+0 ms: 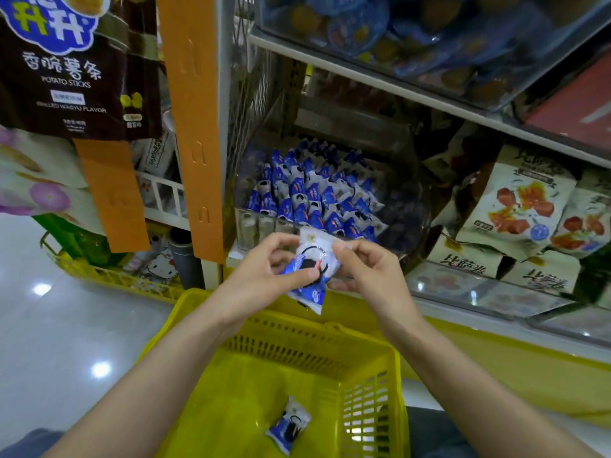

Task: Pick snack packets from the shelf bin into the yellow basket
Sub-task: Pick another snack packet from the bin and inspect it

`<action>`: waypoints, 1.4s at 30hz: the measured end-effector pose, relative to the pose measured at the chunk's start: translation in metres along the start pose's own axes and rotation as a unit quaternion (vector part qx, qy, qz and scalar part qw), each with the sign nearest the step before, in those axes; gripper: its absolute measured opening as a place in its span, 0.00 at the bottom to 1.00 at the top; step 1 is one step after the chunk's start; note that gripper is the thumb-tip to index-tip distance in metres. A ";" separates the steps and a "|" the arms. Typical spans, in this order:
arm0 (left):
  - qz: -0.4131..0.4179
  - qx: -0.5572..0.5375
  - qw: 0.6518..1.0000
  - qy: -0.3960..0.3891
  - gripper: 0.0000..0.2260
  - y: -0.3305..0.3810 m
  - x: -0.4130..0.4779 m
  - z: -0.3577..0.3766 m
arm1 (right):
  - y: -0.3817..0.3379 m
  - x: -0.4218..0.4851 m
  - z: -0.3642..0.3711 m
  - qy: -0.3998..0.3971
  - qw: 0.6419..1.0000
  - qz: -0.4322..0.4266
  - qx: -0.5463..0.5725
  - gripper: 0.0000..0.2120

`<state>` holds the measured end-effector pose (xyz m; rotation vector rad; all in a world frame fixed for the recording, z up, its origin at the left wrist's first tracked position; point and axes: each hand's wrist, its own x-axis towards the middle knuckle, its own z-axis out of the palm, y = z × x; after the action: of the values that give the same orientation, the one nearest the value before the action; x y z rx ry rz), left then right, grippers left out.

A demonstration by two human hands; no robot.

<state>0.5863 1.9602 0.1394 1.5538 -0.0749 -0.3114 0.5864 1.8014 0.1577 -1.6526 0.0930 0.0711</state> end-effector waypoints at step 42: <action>0.128 0.103 0.985 0.050 0.09 -0.075 -0.024 0.055 | 0.073 -0.042 -0.029 0.003 0.996 0.082 -0.044 0.06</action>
<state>0.5383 1.9136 0.0700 1.7398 -0.2326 -0.0230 0.5369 1.7676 0.0924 -1.7312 0.2345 0.1977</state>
